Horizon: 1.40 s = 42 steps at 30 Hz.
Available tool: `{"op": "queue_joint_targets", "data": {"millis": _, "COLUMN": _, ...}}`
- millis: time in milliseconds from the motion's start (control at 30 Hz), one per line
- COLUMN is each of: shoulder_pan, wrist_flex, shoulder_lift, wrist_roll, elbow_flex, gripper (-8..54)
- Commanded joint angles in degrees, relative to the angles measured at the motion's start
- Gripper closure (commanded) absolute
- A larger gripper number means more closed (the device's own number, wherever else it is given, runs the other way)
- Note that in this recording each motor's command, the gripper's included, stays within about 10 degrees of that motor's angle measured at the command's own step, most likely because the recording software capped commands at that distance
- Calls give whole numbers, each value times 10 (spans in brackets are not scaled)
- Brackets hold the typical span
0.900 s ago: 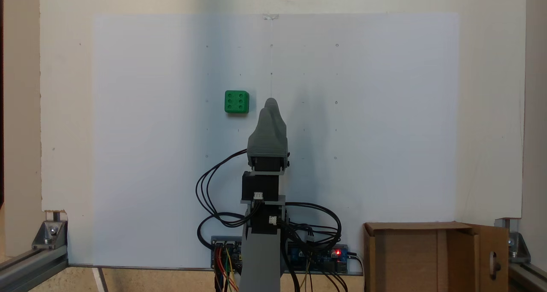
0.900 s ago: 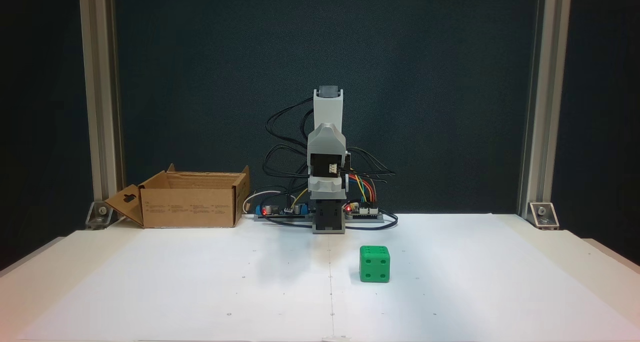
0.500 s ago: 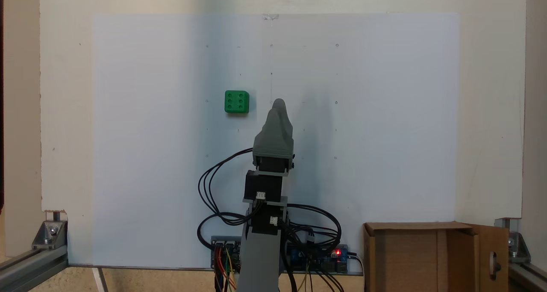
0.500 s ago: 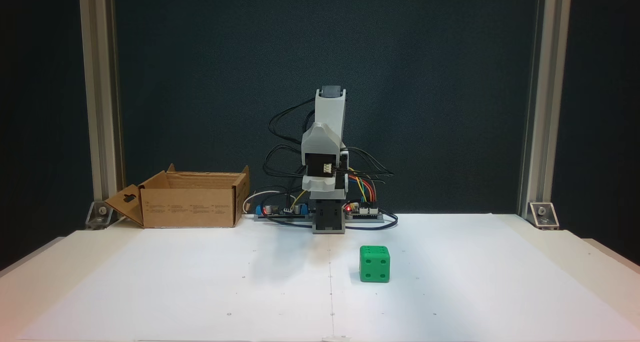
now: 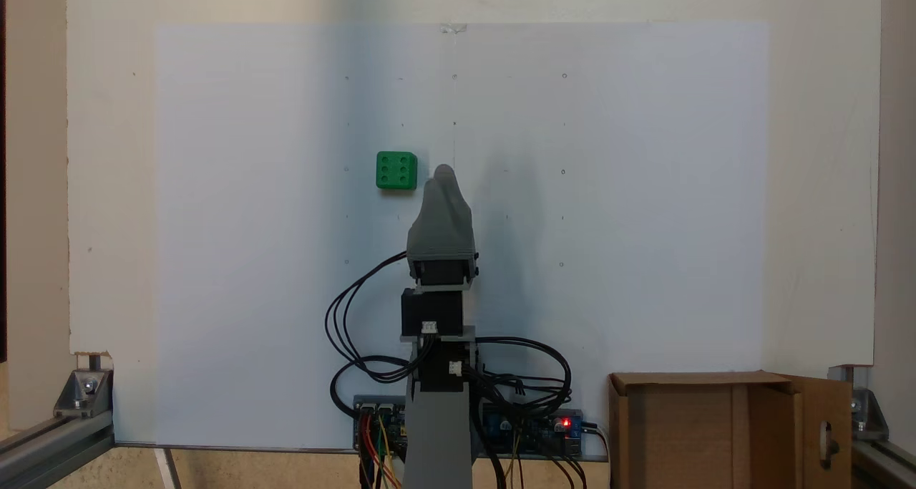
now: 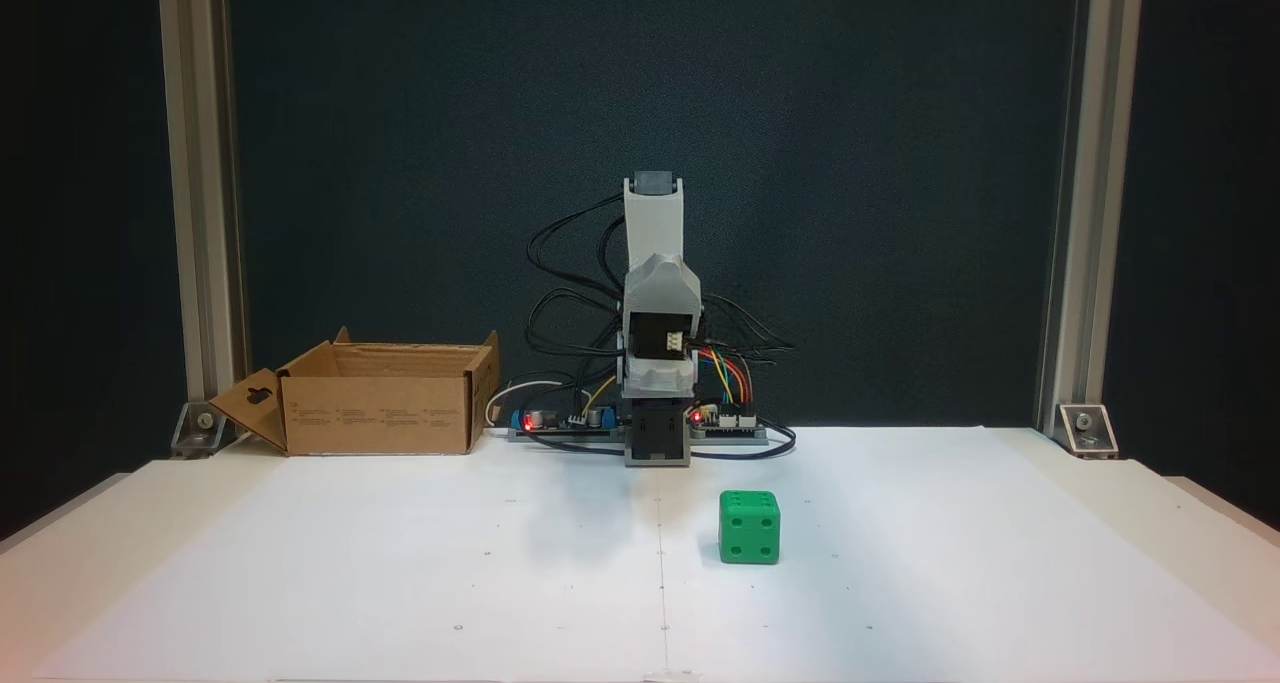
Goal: Grasp a green dice and put it in the bin.
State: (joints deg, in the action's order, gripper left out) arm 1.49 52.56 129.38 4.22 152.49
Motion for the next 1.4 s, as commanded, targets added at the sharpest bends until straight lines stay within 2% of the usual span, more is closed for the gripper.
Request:
{"op": "queue_joint_targets", "data": {"millis": 0, "shoulder_pan": 5, "wrist_flex": -14, "shoulder_lift": 58, "wrist_roll": -12, "elbow_flex": 100, "gripper": 32}}
{"op": "queue_joint_targets", "data": {"millis": 67, "shoulder_pan": -26, "wrist_flex": -126, "shoulder_lift": 57, "wrist_roll": -38, "elbow_flex": -23, "gripper": 31}}
{"op": "queue_joint_targets", "data": {"millis": 333, "shoulder_pan": -31, "wrist_flex": -444, "shoulder_lift": 56, "wrist_roll": -78, "elbow_flex": -214, "gripper": 20}}
{"op": "queue_joint_targets", "data": {"millis": 700, "shoulder_pan": -21, "wrist_flex": -844, "shoulder_lift": 51, "wrist_roll": -93, "elbow_flex": -564, "gripper": 34}}
{"op": "queue_joint_targets", "data": {"millis": 900, "shoulder_pan": -30, "wrist_flex": -1047, "shoulder_lift": 8, "wrist_roll": -109, "elbow_flex": -738, "gripper": 38}}
{"op": "queue_joint_targets", "data": {"millis": 1367, "shoulder_pan": 11, "wrist_flex": -1444, "shoulder_lift": -40, "wrist_roll": -212, "elbow_flex": -740, "gripper": 41}}
